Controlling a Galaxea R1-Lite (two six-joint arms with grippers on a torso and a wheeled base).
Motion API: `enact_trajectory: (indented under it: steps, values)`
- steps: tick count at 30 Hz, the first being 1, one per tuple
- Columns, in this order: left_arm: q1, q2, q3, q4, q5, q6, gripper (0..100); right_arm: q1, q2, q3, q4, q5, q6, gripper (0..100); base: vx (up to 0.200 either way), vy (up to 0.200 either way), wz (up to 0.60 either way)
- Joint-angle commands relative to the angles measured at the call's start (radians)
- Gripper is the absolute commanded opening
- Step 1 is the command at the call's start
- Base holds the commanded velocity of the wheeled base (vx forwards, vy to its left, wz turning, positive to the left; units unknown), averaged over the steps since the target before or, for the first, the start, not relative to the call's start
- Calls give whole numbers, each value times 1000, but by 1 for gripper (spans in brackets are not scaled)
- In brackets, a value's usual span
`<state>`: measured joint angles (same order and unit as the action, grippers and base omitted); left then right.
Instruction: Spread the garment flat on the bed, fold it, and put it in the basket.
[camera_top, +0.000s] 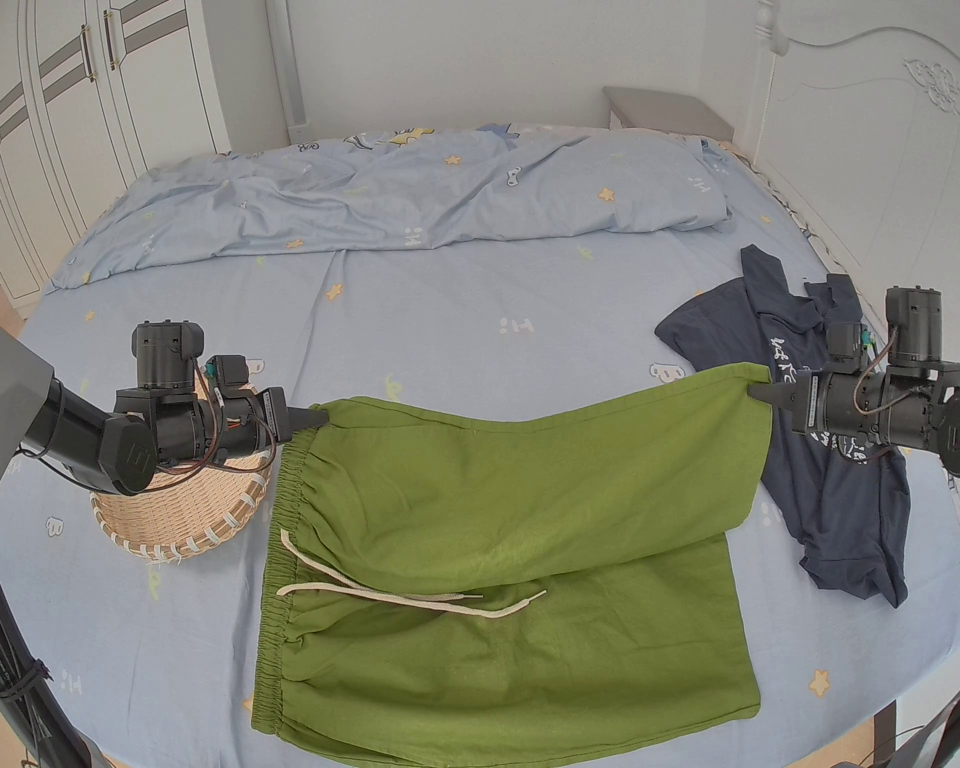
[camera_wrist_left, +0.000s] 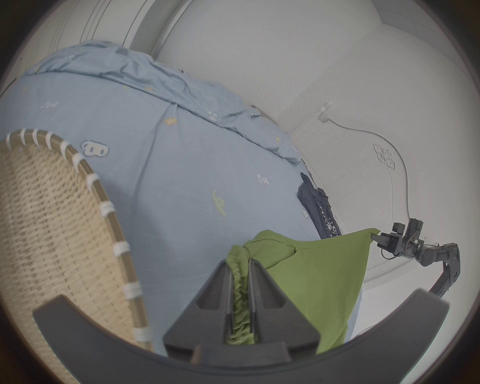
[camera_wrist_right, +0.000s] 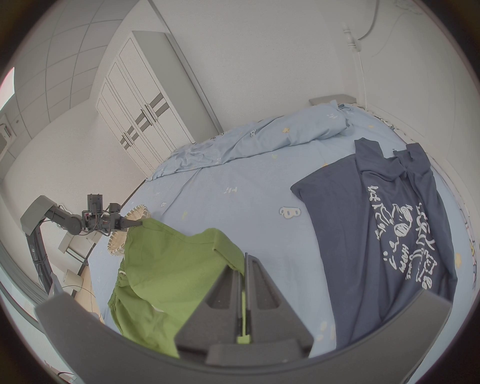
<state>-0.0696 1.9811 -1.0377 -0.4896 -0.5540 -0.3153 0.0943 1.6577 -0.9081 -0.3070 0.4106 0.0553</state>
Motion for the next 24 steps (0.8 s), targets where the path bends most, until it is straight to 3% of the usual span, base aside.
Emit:
enact_trajectory:
  steps: [1,18,24]
  values:
    - [33,16,1,-44,0,-1,0,7,137,-104,-20,-9,1,0,0,0,0]
    - [51,73,21,-205,40,-4,0,9,323,-374,-27,-30,18,0,0,0,0]
    - [59,79,16,-213,40,-4,0,35,369,-471,-11,-84,26,0,0,0,0]
